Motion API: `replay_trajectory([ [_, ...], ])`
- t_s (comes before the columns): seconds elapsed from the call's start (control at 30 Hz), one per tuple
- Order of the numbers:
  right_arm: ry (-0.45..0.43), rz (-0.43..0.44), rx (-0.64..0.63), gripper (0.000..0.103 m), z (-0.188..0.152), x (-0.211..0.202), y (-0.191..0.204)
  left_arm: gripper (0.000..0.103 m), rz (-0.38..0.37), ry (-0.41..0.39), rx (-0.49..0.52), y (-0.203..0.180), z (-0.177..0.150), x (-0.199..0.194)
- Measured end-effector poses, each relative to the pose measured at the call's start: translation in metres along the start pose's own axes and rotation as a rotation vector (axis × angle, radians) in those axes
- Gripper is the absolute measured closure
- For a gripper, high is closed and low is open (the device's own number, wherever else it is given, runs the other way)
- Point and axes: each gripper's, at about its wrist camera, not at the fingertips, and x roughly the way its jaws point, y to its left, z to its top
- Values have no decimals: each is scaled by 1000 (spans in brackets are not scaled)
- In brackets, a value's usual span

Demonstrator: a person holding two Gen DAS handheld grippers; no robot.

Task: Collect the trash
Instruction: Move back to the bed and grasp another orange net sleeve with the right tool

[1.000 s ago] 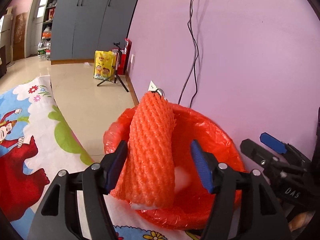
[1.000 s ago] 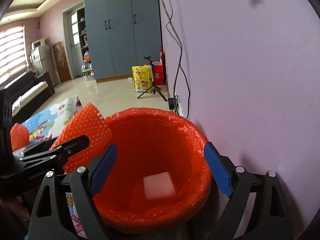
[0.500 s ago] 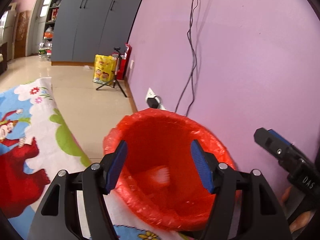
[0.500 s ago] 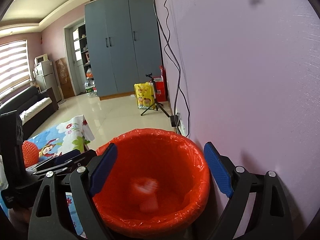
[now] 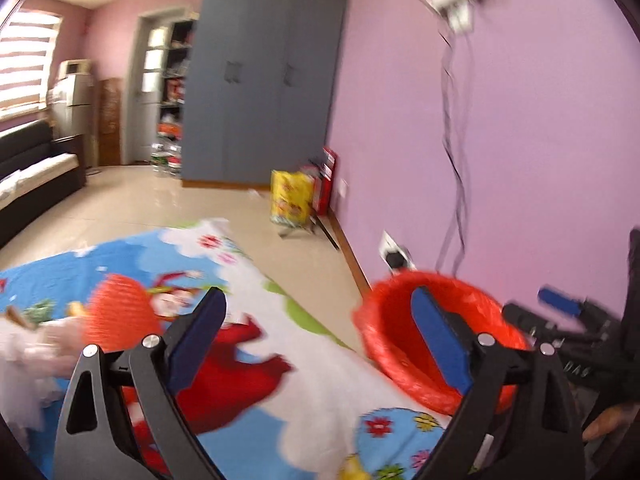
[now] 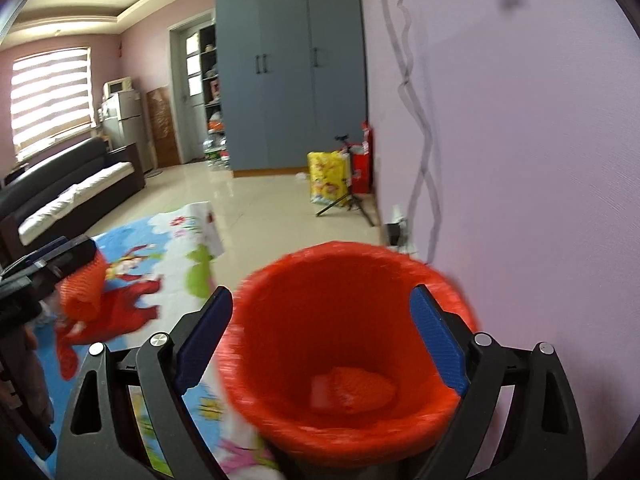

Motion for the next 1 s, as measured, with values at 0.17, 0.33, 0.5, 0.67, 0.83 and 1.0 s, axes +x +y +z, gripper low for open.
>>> replay_trajectory([
  [0.17, 15, 104, -9, 18, 4, 12, 60, 10, 92, 32, 12, 51, 11, -32],
  [0.33, 60, 178, -100, 18, -8, 37, 133, 10, 239, 17, 35, 97, 20, -66],
  [0.5, 109, 285, -207, 18, -17, 60, 209, 11, 340, -1, 42, 139, 23, -92],
  [0.67, 204, 321, -247, 18, -24, 93, 257, 11, 399, 34, -25, 194, 18, -111],
  [0.83, 263, 315, -167, 18, -25, 121, 275, 18, 411, 77, -137, 239, 13, -126],
  [1.0, 300, 303, -139, 18, -26, 140, 280, 18, 413, 87, -174, 251, 11, -129],
])
